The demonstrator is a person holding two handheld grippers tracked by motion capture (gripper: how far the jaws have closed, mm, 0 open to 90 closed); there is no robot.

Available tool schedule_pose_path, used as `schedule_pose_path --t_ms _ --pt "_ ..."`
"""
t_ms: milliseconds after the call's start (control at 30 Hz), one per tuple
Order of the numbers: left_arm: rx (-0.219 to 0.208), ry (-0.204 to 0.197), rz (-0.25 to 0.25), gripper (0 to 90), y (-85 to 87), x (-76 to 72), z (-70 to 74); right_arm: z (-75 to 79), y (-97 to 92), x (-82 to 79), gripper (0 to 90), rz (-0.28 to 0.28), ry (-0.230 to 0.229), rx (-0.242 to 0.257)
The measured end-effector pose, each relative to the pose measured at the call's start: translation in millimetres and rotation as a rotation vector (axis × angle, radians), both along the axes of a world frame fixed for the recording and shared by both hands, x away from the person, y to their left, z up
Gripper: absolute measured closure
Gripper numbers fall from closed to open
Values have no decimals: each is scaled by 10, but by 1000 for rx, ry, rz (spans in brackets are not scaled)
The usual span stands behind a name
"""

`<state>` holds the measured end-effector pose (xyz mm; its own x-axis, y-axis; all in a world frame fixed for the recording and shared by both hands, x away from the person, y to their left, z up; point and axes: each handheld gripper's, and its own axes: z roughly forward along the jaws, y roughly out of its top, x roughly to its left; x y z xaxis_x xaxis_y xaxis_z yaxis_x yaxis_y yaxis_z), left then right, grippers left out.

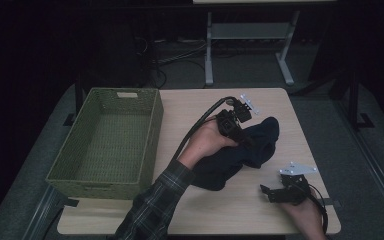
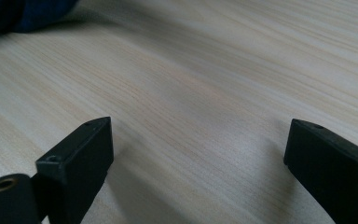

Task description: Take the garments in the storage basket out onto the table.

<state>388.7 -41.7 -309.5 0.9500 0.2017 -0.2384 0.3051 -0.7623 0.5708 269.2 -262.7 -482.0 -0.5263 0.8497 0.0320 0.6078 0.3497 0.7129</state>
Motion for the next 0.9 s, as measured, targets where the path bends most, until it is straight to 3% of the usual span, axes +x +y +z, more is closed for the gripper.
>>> schedule_pose_path --t_ms 600,767,900 --pt "-22 77 86 775 302 325 -580 -1 0 1 78 -1 2 -1" --pt "-2 94 114 768 369 399 -720 -2 1 2 78 0 1 1" --pt "-7 131 149 762 473 488 -905 -3 0 3 78 -1 0 0"
